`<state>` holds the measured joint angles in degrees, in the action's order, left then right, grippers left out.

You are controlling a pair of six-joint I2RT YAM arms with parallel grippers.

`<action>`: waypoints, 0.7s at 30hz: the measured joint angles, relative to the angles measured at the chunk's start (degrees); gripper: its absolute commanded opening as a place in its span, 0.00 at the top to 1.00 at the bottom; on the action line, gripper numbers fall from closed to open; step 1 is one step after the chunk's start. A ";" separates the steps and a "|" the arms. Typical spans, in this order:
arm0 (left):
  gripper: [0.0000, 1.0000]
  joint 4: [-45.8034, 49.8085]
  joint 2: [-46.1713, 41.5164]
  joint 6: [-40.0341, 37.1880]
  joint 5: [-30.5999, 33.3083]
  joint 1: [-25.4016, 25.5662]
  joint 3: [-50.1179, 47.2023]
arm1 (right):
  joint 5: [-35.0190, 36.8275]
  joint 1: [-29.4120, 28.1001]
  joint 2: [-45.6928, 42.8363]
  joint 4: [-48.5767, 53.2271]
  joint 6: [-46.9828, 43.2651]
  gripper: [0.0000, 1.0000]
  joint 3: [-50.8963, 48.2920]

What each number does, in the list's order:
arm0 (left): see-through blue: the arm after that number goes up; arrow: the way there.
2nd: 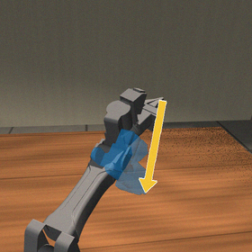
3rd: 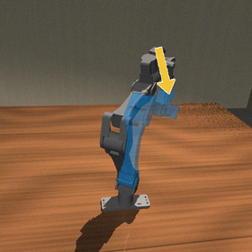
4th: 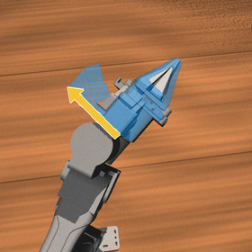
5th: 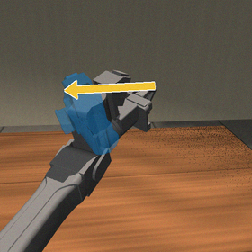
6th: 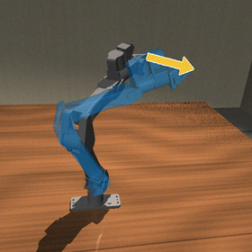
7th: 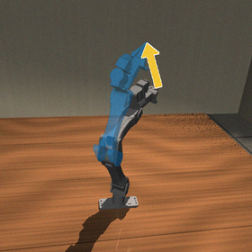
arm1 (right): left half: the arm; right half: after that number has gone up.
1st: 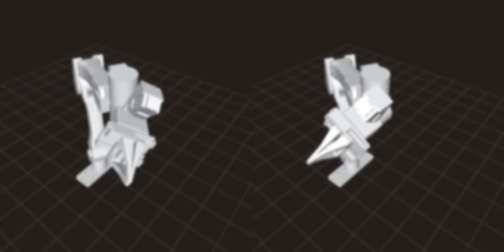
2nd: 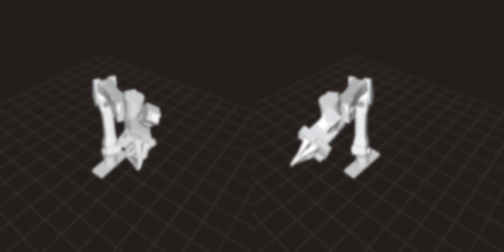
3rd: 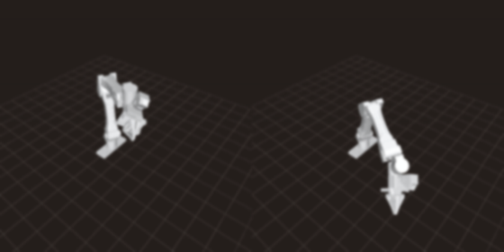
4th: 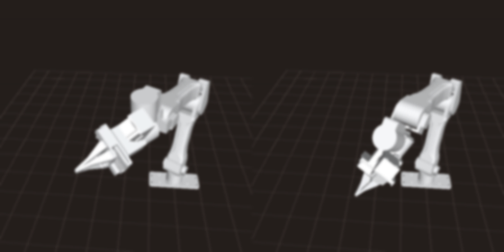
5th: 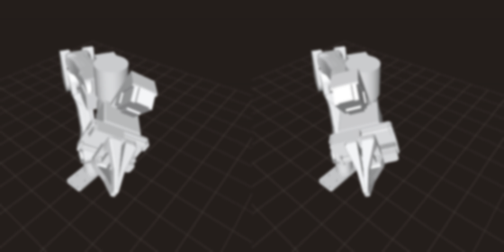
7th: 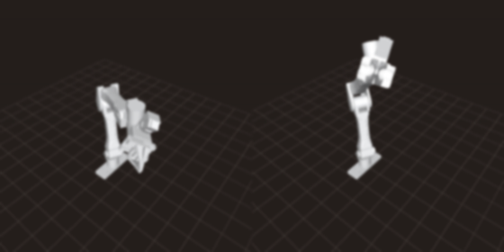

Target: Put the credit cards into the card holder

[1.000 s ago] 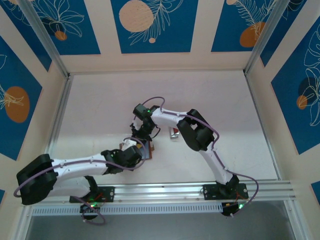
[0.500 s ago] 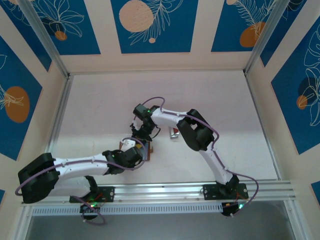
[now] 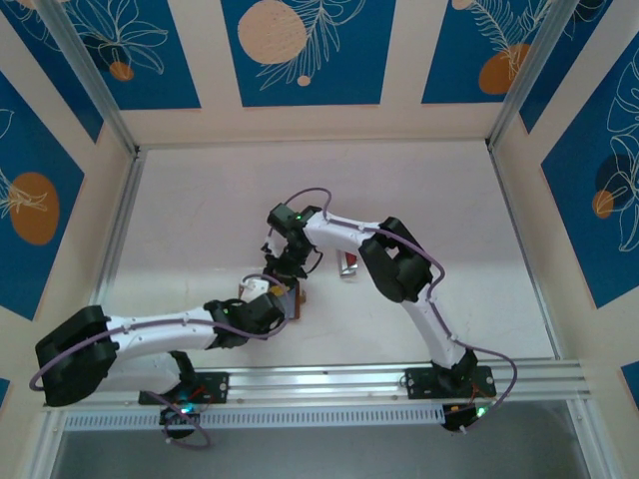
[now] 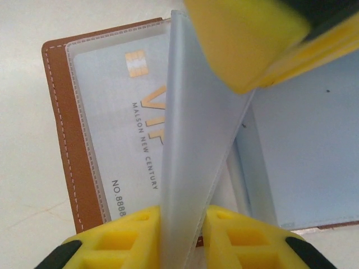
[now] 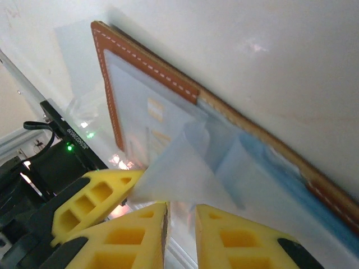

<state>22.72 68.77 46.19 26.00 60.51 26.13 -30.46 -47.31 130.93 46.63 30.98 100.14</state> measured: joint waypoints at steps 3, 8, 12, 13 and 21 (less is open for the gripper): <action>0.76 -0.68 0.04 0.04 -0.39 0.00 0.00 | 0.48 0.11 -0.76 1.01 -0.63 0.78 0.74; 0.77 -2.12 0.04 1.27 -1.88 0.00 -0.02 | 1.81 0.22 -1.01 1.70 -0.85 0.78 0.98; 0.77 -3.61 0.04 2.32 -2.60 0.00 -0.37 | 4.04 0.22 -2.78 2.71 -0.92 0.80 0.00; 0.77 -3.87 0.07 2.64 -2.62 0.00 -0.42 | 4.66 0.28 -3.48 2.71 -0.87 0.81 -0.52; 0.77 -6.49 1.51 3.45 -2.58 0.00 -0.42 | 6.75 0.94 -6.25 2.08 -0.20 0.94 -5.16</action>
<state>16.23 70.28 49.65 23.42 60.51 25.71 -23.70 -46.37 124.68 48.71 30.79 94.98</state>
